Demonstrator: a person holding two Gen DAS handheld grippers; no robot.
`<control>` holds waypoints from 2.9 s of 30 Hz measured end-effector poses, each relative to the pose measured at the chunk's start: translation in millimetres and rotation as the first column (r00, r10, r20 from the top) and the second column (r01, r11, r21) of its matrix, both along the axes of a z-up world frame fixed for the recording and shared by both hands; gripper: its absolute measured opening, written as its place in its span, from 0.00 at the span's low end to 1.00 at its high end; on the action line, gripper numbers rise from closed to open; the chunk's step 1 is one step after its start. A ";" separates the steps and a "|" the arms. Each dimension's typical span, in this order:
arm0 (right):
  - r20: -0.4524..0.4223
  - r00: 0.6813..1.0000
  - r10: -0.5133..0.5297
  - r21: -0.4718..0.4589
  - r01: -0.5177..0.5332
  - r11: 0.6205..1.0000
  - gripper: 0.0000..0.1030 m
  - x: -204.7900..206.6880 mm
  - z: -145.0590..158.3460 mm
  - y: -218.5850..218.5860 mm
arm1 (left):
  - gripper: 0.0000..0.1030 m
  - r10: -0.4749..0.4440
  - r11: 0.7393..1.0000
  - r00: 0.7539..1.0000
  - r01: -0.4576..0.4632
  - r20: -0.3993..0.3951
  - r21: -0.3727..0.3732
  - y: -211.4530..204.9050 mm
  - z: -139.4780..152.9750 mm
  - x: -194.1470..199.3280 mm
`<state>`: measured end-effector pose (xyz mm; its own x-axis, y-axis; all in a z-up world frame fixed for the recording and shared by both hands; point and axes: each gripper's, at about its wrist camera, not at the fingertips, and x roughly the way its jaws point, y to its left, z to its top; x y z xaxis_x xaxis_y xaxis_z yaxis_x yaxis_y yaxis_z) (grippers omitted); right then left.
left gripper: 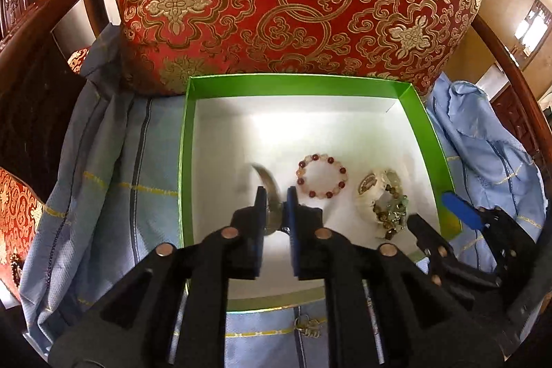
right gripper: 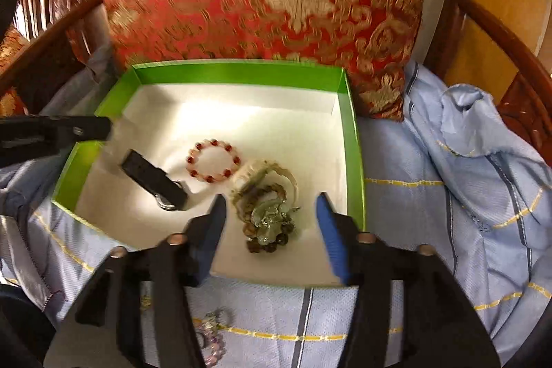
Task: Organize jewelry
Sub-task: 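Carry the bangle and pendant over the green box and open both tools, then grasp the pink bead bracelet with the right tool, then grasp the silver flower charm with the left tool, then carry the bracelet and charm over the green box and open both tools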
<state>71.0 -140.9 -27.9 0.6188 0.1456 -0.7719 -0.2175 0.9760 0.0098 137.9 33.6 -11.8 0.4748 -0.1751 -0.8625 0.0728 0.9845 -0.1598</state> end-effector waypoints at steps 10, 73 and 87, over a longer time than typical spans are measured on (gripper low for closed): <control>-0.087 0.990 0.110 0.057 -0.106 0.993 0.59 -78.9 -14.1 -14.1 | 0.50 -0.130 0.991 0.991 0.131 0.015 -0.042 -9.0 17.4 -61.9; -0.153 0.986 0.065 -0.016 -0.068 0.998 0.08 -101.8 -35.0 -26.6 | 0.22 -0.181 0.973 0.956 0.208 -0.231 0.100 -55.1 -71.1 -80.9; -0.159 0.987 -0.013 -0.010 0.012 1.000 0.14 -93.5 -33.7 -38.1 | 0.22 -0.193 0.968 0.963 0.218 -0.187 0.124 -64.0 -66.0 -93.8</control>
